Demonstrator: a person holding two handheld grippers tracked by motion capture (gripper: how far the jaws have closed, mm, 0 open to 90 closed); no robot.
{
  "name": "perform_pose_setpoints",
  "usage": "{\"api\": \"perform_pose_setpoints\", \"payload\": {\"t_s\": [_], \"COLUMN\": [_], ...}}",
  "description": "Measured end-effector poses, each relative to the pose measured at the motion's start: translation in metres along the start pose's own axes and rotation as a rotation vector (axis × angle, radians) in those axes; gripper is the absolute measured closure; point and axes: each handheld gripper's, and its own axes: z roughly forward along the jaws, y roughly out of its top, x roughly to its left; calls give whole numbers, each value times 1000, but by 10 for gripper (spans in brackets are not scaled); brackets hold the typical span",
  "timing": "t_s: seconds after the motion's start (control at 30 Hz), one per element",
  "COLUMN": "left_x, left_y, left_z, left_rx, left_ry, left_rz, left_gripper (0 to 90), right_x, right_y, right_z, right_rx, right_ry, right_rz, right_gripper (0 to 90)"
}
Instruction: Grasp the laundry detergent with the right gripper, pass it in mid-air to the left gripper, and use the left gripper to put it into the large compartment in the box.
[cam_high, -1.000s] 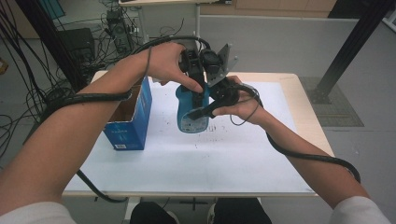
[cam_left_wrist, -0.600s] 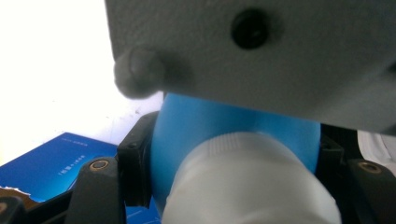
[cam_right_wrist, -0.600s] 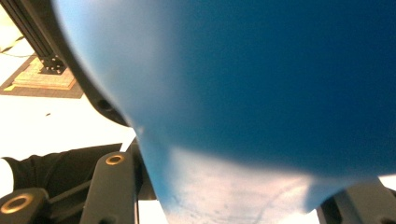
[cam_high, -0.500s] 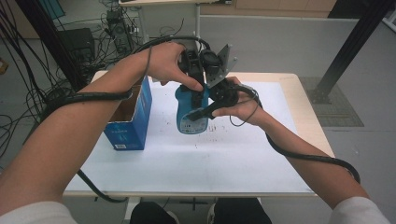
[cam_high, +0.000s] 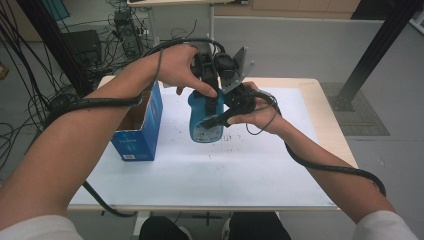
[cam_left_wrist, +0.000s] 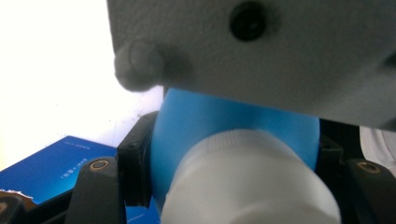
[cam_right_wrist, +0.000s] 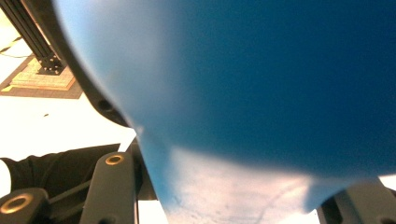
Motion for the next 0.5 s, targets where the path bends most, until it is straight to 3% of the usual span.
{"api": "perform_pose_setpoints", "payload": {"t_s": [0.5], "left_x": [1], "left_y": [-1], "left_z": [0], "left_rx": [-1], "left_ry": [-5], "left_rz": [1], "left_gripper": [364], "right_x": [-1], "right_y": [0], "right_z": [1], "right_rx": [-8], "right_ry": [4], "right_rz": [9], "right_gripper": [436]}}
